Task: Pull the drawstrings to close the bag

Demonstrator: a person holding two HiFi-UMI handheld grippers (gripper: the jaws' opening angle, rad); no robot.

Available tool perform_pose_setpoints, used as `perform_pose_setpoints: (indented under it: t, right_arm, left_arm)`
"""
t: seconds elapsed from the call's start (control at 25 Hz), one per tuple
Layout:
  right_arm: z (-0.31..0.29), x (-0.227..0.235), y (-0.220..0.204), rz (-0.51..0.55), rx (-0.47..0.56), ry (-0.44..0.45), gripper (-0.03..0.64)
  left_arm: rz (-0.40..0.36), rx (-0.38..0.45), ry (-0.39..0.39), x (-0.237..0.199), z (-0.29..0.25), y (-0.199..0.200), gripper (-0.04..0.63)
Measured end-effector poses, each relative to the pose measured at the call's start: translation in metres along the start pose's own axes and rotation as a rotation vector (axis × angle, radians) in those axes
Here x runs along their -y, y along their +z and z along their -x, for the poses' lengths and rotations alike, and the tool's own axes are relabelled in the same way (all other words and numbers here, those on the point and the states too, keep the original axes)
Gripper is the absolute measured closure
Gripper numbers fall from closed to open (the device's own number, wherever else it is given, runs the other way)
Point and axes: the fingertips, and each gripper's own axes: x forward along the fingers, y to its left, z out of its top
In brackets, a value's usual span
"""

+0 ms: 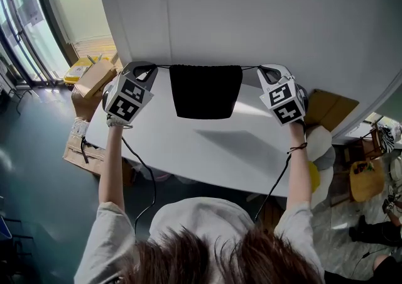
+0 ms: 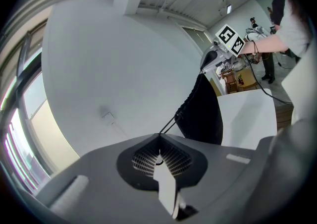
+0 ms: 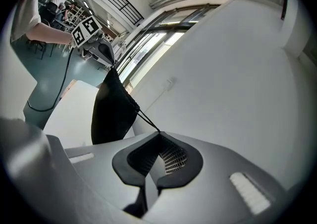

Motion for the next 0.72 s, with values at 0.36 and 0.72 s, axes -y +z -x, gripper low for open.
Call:
perform_pose_setpoints:
  t: [0.36, 0.72]
  right_arm:
    - [-0.003, 0.004, -0.003, -0.008, -0.001, -0.010, 0.606]
    - [-0.005, 0.006, -0.004, -0.018, -0.006, -0.015, 0.606]
  left_arm:
    - [-0.007, -0.010, 0.003, -0.003, -0.002, -0.006, 0.594]
    - [-0.003, -0.013, 0.007, -0.008, 0.000, -0.013, 0.594]
